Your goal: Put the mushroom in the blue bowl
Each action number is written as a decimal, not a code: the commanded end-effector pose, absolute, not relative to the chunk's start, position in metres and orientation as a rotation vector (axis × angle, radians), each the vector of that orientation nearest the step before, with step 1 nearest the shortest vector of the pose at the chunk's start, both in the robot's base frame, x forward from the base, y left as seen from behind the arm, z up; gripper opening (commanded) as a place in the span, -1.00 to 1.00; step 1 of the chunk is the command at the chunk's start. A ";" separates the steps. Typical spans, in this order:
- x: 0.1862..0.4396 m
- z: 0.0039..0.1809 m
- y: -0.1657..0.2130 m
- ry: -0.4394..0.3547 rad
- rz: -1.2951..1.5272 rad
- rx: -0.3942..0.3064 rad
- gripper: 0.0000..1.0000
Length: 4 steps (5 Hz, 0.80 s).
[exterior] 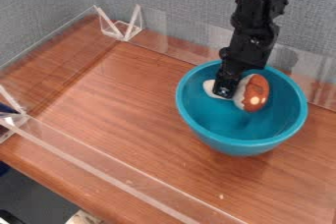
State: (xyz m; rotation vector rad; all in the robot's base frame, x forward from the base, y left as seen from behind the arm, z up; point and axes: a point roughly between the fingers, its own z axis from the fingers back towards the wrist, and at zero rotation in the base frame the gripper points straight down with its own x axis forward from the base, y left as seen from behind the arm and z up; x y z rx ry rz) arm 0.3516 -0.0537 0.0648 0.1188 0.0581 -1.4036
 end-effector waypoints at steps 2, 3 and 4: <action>0.361 0.085 -0.052 0.009 -1.403 0.154 -1.00; 0.360 0.086 -0.051 0.013 -1.408 0.156 -1.00; 0.359 0.088 -0.050 0.016 -1.412 0.156 -1.00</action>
